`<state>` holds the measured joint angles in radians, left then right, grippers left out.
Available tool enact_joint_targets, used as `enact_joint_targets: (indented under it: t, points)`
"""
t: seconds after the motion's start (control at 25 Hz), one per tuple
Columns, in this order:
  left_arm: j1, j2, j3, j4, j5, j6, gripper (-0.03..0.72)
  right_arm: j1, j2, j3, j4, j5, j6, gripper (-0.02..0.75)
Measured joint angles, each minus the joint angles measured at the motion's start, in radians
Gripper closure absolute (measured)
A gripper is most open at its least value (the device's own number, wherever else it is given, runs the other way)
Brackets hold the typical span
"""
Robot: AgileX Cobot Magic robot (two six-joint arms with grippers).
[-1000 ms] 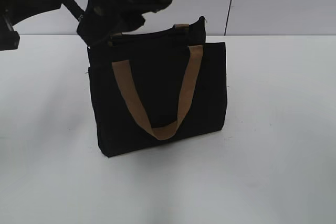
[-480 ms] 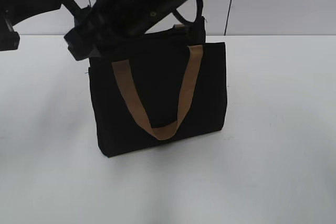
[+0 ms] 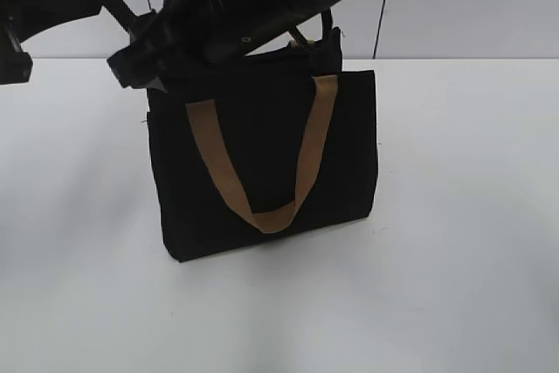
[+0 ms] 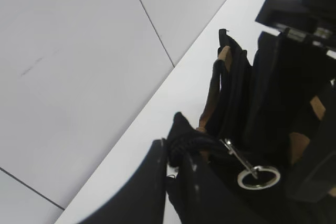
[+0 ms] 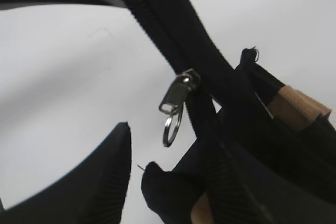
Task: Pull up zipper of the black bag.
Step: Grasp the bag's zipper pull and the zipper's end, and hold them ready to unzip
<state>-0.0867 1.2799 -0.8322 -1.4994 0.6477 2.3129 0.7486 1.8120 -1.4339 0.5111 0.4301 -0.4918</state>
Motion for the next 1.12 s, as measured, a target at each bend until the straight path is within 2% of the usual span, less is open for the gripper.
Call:
enact_joint_targets:
  t: [0.4, 0.56, 0.8, 1.12]
  points:
    - [0.000, 0.000, 0.000, 0.001, 0.000, 0.000, 0.659, 0.001, 0.035, 0.000, -0.009, -0.037, 0.024, 0.401]
    - [0.000, 0.000, 0.000, 0.002, 0.000, 0.000, 0.659, 0.001, 0.035, 0.000, -0.009, -0.041, 0.026, 0.496]
    - [0.000, 0.000, 0.000, 0.003, 0.000, 0.000, 0.660, 0.001, 0.035, 0.000, -0.010, -0.042, 0.026, 0.718]
    - [0.000, 0.000, 0.000, 0.038, -0.042, -0.023, 0.660, 0.001, 0.029, 0.000, -0.010, -0.007, 0.026, 0.727]
